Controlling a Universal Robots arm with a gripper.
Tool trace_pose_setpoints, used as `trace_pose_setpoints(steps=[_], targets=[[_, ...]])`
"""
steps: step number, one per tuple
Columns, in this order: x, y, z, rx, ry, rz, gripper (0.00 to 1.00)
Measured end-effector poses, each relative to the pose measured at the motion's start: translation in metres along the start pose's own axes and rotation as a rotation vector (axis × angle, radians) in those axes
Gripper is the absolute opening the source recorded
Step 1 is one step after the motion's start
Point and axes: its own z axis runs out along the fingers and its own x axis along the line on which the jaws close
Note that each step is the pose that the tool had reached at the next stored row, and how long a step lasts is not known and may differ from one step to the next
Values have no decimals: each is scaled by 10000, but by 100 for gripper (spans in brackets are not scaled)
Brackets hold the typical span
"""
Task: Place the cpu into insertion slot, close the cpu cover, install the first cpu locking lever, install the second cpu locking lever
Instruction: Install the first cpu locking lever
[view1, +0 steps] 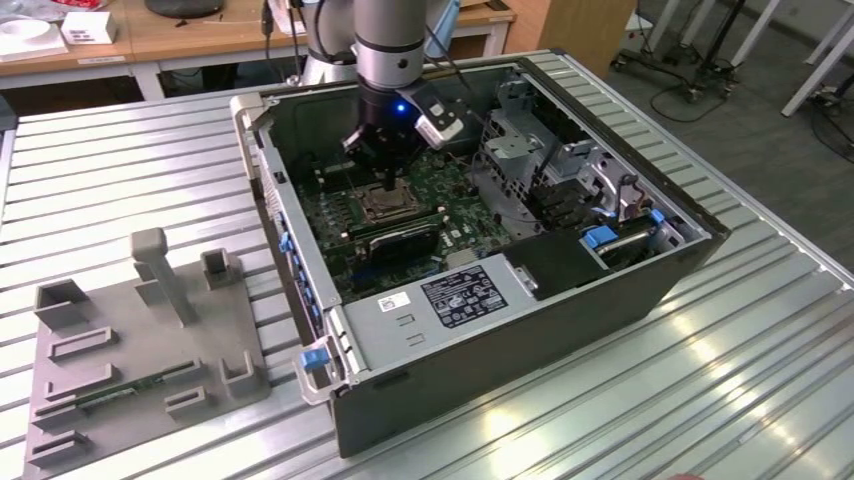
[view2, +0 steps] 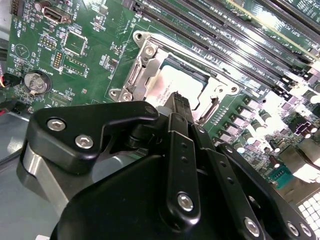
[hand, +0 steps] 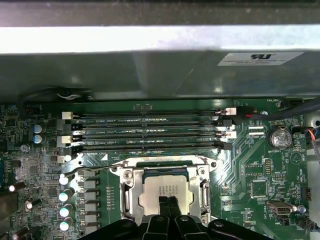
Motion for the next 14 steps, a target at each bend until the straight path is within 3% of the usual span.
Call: trace_pose_setpoints(steps=[4,14], targets=[[71,-3,-1,-1,-5,-2,10],[324,-11,0,-1,-11,-1,10]])
